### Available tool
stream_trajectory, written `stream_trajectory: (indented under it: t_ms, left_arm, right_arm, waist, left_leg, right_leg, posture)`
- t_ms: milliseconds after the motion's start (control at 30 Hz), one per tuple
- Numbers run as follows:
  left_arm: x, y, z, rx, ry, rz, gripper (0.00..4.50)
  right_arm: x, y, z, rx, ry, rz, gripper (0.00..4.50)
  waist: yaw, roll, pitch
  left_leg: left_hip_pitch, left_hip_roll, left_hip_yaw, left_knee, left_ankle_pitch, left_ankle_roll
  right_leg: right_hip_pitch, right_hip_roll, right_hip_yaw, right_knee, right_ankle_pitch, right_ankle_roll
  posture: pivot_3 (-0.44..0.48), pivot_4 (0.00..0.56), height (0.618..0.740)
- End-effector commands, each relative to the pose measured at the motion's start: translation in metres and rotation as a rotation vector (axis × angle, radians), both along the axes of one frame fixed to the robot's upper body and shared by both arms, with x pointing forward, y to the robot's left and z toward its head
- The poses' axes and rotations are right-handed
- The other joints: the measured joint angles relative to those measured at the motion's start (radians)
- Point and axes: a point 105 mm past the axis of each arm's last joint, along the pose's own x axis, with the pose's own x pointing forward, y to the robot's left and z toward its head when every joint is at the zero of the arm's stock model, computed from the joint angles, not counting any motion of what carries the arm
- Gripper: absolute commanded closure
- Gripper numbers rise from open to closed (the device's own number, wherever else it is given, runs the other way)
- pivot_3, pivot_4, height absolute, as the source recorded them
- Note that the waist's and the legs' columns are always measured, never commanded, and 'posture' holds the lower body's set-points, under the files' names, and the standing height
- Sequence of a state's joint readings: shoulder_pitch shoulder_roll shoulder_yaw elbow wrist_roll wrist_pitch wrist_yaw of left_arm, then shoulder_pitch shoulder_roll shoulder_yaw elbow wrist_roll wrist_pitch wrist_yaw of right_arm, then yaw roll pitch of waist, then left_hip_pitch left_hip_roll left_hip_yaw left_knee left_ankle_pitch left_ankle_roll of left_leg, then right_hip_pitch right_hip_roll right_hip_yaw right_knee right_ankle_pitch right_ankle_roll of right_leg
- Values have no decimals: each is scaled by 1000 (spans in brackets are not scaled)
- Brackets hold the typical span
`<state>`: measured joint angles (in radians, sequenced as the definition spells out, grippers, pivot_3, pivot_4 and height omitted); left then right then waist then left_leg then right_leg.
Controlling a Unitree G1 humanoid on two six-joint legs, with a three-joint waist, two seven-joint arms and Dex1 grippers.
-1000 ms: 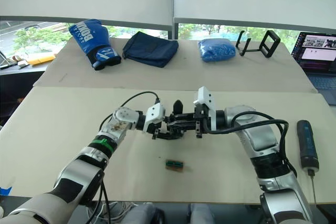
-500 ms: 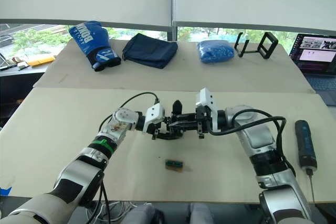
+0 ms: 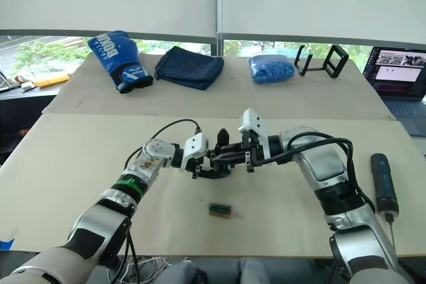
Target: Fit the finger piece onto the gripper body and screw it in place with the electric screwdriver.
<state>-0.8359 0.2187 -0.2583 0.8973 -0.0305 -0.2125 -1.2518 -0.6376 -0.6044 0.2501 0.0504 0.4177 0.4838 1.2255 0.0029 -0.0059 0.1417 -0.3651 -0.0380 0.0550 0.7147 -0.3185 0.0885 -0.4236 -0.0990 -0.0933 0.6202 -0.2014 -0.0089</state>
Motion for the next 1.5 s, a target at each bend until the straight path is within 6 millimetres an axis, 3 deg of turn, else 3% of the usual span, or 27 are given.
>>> stream_trajectory:
  t_ms: [33,133,367,767,1233,1500]
  left_arm:
    - [0,1,13,-22,-49,-28,2165]
    - [0,2,13,-21,-49,-24,2165]
    - [0,0,15,-21,-52,-29,2165]
    - [-1,0,15,-21,-59,-31,2165]
    - [-1,-2,16,-27,-57,-37,2165]
    - [0,-2,17,-30,-55,-32,2165]
  right_arm:
    - [2,-38,-72,-211,168,-199,4197]
    - [2,-41,-77,-242,164,-212,4197]
    - [5,-26,-62,-213,218,-194,4197]
    - [3,-30,-60,-266,194,-192,4197]
    - [8,-16,-37,-162,143,-176,4197]
    - [6,-30,-58,-234,75,-174,4197]
  waist:
    - [0,-1,-3]
    - [0,-1,-4]
    - [-2,-1,-4]
    - [-2,-1,-4]
    - [-2,-1,-4]
    - [-3,-1,-4]
  left_leg:
    - [0,0,0,0,0,0]
    - [0,0,0,-1,-1,0]
    - [0,0,0,-1,-1,0]
    - [-3,1,0,-2,-1,1]
    - [-3,1,0,-2,-2,1]
    - [-3,1,0,-3,-2,1]
  right_leg:
    - [0,0,0,0,0,0]
    - [0,0,0,-1,0,0]
    - [-1,0,0,-2,0,0]
    - [-1,0,0,-5,1,-1]
    - [-2,0,0,-6,1,-2]
    - [-1,0,0,-6,1,-2]
  posture:
    - [0,150,740]
    - [0,150,740]
    - [0,150,740]
    - [0,150,740]
    - [0,150,740]
    - [0,150,740]
